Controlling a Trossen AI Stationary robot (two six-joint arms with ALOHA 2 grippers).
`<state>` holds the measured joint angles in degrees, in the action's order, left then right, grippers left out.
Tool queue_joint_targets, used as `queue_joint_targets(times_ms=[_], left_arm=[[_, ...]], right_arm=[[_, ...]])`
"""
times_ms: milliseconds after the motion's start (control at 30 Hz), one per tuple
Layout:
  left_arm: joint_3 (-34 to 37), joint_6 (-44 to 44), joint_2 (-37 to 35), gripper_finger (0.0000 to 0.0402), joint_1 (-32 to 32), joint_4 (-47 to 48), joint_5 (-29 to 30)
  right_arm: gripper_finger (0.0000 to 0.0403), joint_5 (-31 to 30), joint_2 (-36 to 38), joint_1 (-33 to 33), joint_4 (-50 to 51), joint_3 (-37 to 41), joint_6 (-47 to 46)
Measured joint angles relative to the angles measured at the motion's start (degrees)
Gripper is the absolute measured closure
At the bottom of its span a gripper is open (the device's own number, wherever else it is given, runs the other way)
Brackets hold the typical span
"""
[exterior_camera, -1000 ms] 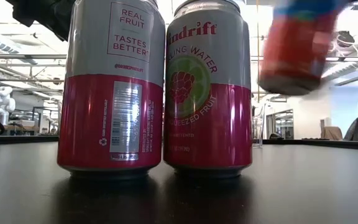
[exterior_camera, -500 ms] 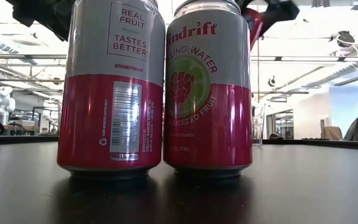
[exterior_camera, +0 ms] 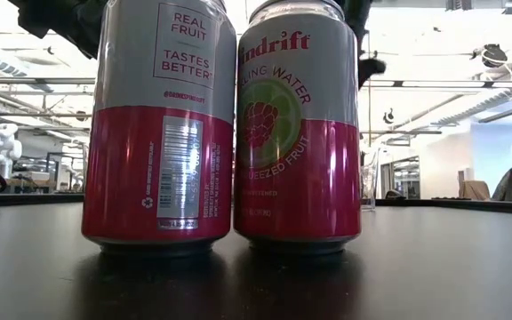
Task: Sort soda cans
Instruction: Put the middle right orange soda can into the right transparent bin
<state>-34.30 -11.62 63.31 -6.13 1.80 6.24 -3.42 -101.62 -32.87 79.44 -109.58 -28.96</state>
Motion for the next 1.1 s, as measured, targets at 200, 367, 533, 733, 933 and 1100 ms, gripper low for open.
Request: queue_joint_targets(times_ms=[200,367,533,733,933,1100], left_arm=[[0.00,0.00,0.00,0.0034,0.00,0.02,0.00],[0.00,-0.01,-0.01,0.0034,0.00,0.02,0.00],[-0.02,-0.06,0.00,0.0034,0.00,0.02,0.00],[0.00,-0.09,0.00,0.0034,0.00,0.02,0.00],[0.00,-0.07,-0.02,0.0034,0.00,0.04,0.00],[-0.01,-0.04,0.00,0.0034,0.00,0.05,0.00]], right_arm=[[0.0109,2.29,-10.89,-2.06,-0.01,-8.66,4.79],[0.0109,2.17,-18.44,-2.41,1.46,-13.74,6.61],[0.0109,2.23,-23.46,-3.69,1.67,-13.70,8.52],[0.0099,2.23,-25.33,-5.05,-3.30,-13.81,8.85],[0.0098,4.33,-26.97,-6.23,-3.68,-13.81,9.51],[0.0098,4.65,-28.79,-6.20,-5.07,-13.77,10.45]])
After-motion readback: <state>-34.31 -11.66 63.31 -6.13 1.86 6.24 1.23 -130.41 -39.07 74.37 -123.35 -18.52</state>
